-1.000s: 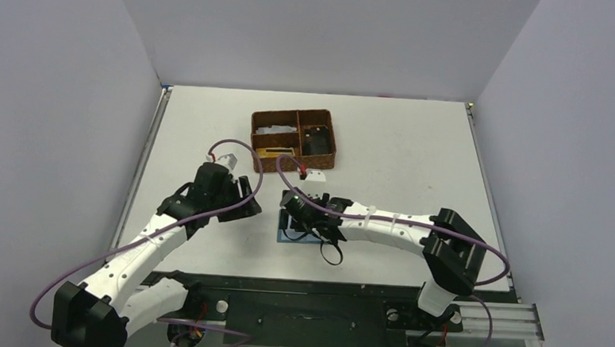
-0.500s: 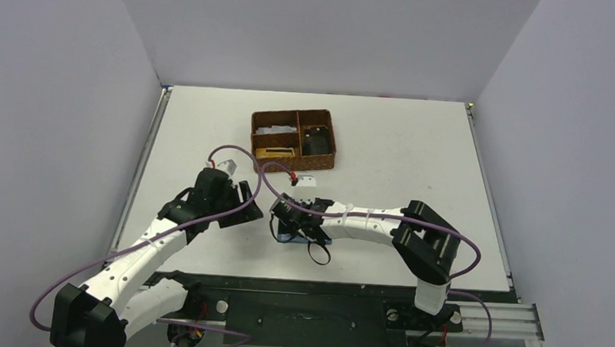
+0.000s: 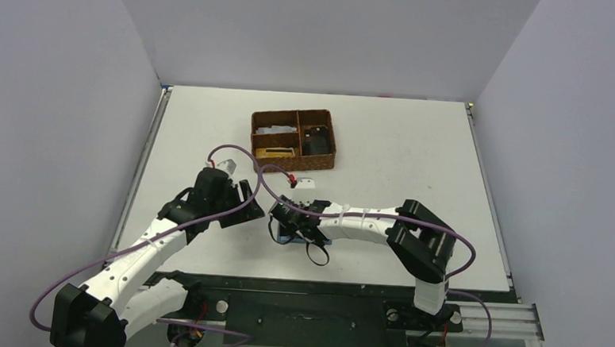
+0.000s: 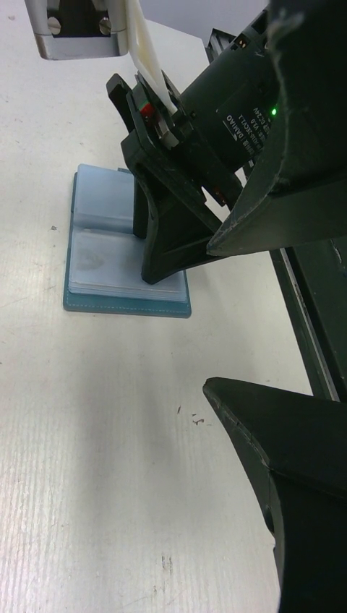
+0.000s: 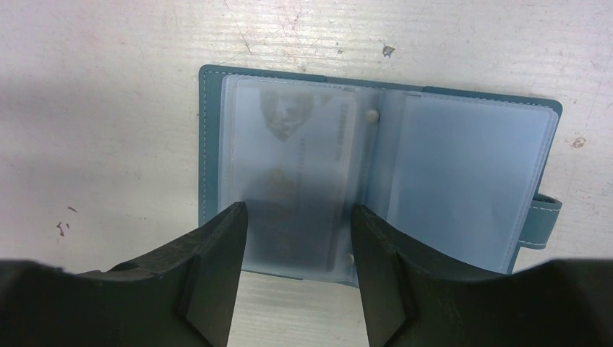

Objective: Take the credit cards out of the card holder
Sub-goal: Remove the credit card from the card holder.

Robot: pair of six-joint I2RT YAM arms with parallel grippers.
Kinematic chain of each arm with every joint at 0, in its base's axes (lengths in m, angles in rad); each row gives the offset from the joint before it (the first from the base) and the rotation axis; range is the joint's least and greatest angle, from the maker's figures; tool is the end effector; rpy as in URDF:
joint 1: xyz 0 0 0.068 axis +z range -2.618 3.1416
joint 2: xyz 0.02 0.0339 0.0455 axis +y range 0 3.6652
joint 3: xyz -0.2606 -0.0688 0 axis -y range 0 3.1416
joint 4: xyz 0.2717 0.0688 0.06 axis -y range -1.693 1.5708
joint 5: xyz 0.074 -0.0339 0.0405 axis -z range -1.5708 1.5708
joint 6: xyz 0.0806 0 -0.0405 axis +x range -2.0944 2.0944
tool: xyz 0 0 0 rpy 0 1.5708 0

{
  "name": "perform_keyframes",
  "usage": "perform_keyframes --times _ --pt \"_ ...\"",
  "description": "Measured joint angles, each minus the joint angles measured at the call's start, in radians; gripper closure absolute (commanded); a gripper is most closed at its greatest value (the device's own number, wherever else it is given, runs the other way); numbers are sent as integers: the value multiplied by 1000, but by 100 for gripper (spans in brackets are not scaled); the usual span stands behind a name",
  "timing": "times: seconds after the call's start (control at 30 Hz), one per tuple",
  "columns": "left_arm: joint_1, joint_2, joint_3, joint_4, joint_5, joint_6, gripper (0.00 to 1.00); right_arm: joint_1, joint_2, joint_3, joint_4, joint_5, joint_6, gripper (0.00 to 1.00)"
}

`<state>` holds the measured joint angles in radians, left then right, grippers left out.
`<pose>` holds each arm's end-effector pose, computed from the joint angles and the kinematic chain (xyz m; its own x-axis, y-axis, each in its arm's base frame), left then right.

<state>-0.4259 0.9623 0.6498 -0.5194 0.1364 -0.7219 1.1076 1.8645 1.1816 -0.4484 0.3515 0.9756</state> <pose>0.2246 -0.1139 0.1872 -0.8308 -0.3420 -0.4391 -0.0750 0.8506 -0.5205 0.2070 0.3524 0.1026 -0.8680 0.0020 -0.4966 -0.0994 0.9791 0.1776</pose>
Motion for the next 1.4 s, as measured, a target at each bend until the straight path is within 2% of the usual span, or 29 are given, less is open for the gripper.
perform_keyframes --times 0.13,0.2,0.3,0.33,0.53,0.7,0.93,1.23,1.4 --pt "0 0 0 0 3 -7 39 0 13 3 3 1 0 50" --pt "0 0 0 1 3 -11 39 0 16 8 6 0 -2 54" --pt "0 0 0 1 3 -18 39 0 16 8 6 0 -5 67" --pt "0 0 0 1 3 -19 39 0 16 8 7 0 -5 77" --pt "0 18 0 19 15 -27 39 -6 15 0 31 -10 -17 100" --pt "-2 53 -2 51 35 -33 39 -37 -31 -83 136 -74 -23 100" --pt "-29 107 -6 84 56 -43 40 -121 -116 -265 383 -279 -17 100" --pt "-70 184 -31 165 69 -81 56 -183 -140 -403 622 -474 33 100" --pt "-76 237 -65 226 92 -111 58 -198 -140 -455 715 -537 75 100"
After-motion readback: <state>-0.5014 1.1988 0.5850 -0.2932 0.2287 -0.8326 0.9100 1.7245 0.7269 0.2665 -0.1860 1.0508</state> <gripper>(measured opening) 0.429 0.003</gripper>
